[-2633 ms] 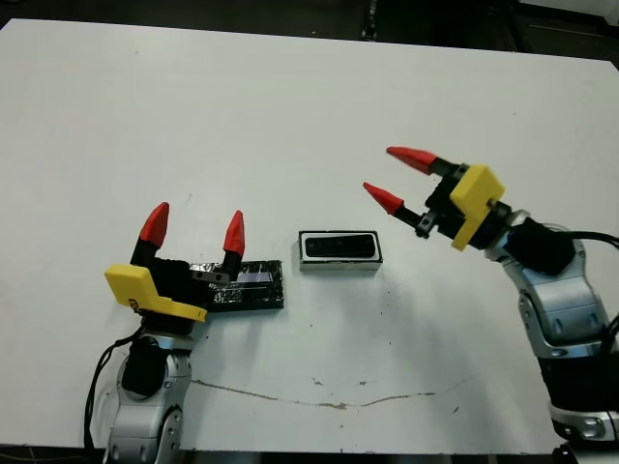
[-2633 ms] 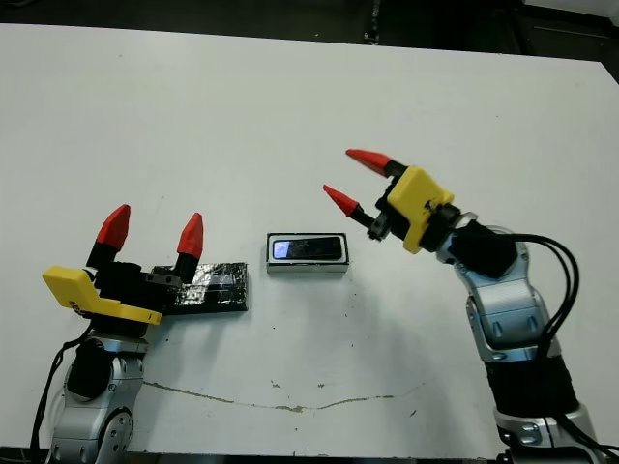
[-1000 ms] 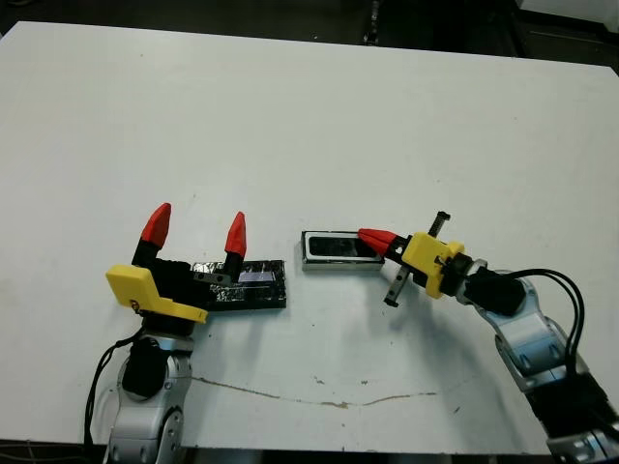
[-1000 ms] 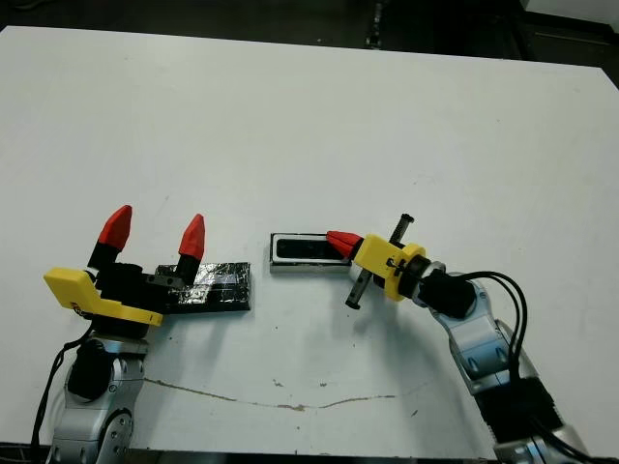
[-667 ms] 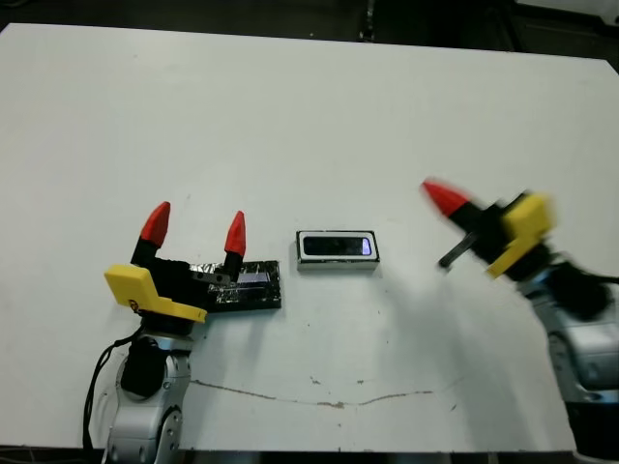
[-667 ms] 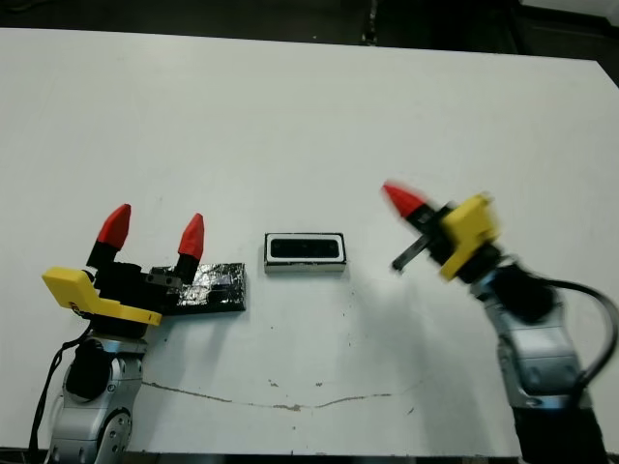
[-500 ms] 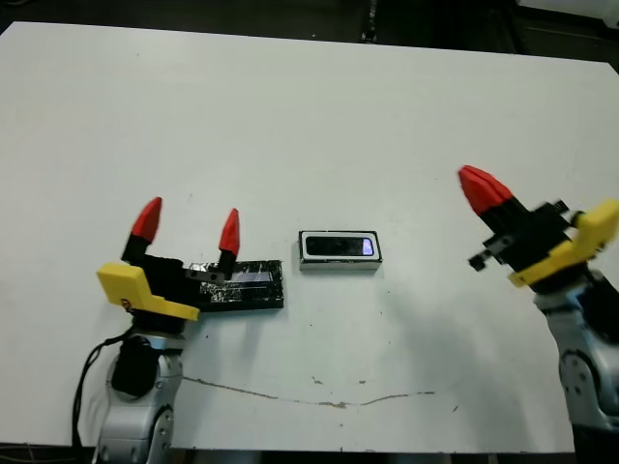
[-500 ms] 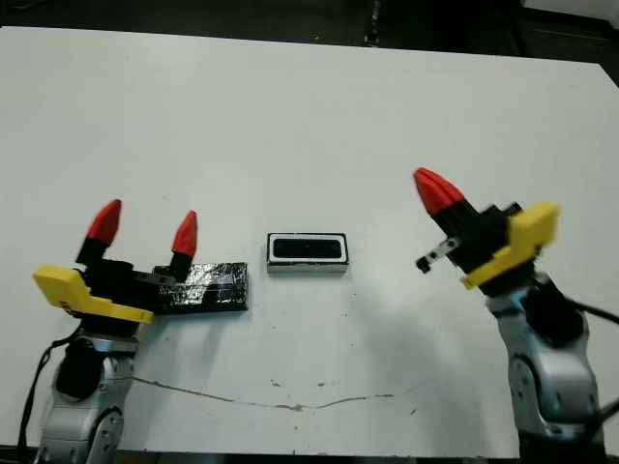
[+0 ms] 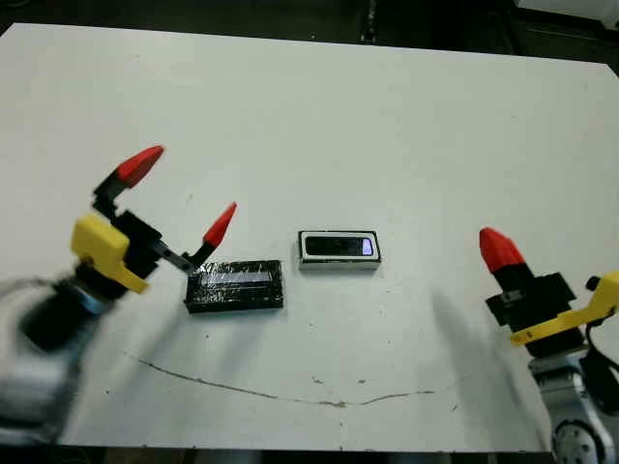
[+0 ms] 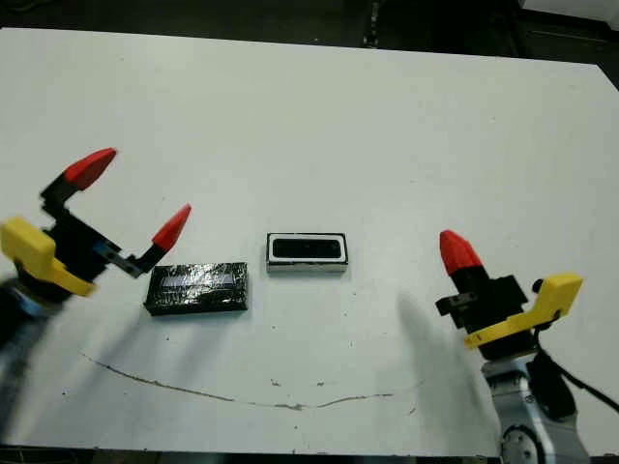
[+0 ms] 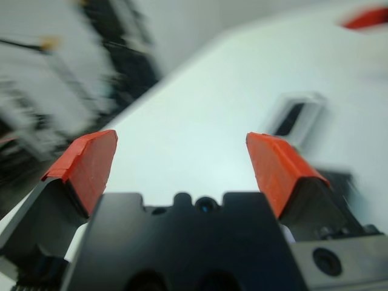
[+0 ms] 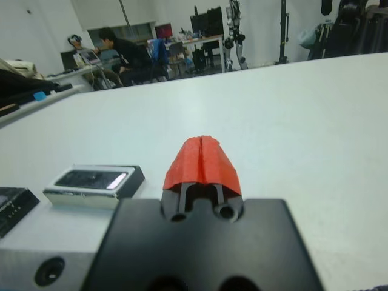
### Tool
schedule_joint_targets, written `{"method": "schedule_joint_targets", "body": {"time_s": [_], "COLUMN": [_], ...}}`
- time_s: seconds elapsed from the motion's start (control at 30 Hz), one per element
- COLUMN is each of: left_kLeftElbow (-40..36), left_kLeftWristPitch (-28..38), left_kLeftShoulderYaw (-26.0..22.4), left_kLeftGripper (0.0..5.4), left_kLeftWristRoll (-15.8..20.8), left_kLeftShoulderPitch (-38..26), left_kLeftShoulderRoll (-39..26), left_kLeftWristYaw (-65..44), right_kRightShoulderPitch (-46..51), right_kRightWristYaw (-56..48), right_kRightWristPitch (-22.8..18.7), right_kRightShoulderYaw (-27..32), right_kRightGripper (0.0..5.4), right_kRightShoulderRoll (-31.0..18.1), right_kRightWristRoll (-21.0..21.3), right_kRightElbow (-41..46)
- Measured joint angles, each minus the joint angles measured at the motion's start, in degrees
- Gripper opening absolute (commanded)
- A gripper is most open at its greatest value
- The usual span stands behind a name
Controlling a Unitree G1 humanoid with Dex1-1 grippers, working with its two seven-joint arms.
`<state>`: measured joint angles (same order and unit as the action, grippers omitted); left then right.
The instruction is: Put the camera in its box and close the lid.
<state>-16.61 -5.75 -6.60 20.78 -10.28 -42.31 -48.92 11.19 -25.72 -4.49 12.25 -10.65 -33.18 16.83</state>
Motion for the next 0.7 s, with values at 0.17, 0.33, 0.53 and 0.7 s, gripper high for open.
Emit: {"method": "schedule_joint_targets", "body": {"time_s": [0.17,0.33,0.53,0.7], "left_kLeftElbow": [10.2,16.4,20.1,20.3], "left_kLeftWristPitch": [-6.7,-13.5,-11.2,-11.3], "left_kLeftShoulderYaw": [4.5,10.9,14.8,15.8], "left_kLeftGripper": [5.40,5.40,5.40,5.40], "left_kLeftWristRoll": [5.4,6.9,5.0,4.5], "left_kLeftShoulderPitch": [-15.5,-22.3,-23.7,-23.6], "left_kLeftShoulderRoll": [-6.7,-6.1,-2.9,-2.2], "left_kLeftWristYaw": [-19.1,-28.9,-33.9,-34.9], "right_kRightShoulderPitch": [0.5,0.5,0.3,-0.1], "right_kRightWristYaw": [0.0,0.1,0.3,0.2], "right_kRightWristPitch": [-0.1,-0.1,-0.1,-0.1], "right_kRightShoulderYaw": [-0.3,-0.5,-0.5,-0.3], "right_kRightGripper": [0.01,0.01,0.01,0.01], "right_kRightShoulderRoll": [0.7,1.4,1.6,1.8], "right_kRightWristRoll": [-0.2,0.0,0.0,-0.5], "right_kRightElbow": [-0.2,-0.3,-0.2,-0.3]}}
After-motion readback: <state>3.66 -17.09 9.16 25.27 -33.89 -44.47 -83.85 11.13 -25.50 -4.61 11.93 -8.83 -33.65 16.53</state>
